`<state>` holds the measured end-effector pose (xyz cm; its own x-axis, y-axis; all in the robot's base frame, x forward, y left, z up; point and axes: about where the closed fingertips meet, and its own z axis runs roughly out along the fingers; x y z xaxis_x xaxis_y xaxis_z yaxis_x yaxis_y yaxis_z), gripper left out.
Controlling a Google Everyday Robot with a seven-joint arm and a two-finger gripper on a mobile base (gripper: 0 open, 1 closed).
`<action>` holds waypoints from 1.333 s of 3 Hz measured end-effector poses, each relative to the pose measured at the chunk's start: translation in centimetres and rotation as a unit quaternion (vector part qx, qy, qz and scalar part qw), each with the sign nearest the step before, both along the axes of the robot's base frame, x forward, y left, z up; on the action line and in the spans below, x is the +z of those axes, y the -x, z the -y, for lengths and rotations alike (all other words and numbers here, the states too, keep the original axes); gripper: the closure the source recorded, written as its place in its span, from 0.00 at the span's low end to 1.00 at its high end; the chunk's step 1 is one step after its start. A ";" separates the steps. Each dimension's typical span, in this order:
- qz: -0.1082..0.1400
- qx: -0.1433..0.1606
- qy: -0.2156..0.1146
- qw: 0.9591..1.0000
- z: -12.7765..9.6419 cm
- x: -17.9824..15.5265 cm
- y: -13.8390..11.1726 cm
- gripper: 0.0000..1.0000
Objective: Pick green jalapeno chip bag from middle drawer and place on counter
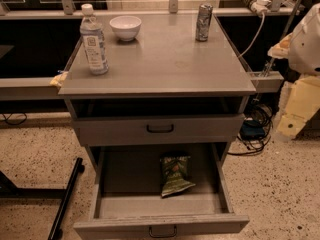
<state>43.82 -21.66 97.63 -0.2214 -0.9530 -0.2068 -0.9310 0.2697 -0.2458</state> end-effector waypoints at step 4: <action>-0.032 -0.005 -0.082 0.996 -2.6 -13.5 -4.0 0.64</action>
Offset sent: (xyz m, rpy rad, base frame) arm 0.0121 0.0051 -0.0399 0.0557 -0.0272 -0.0168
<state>47.80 -19.04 84.10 -0.2484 -0.9056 -0.3437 -0.9406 0.3103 -0.1378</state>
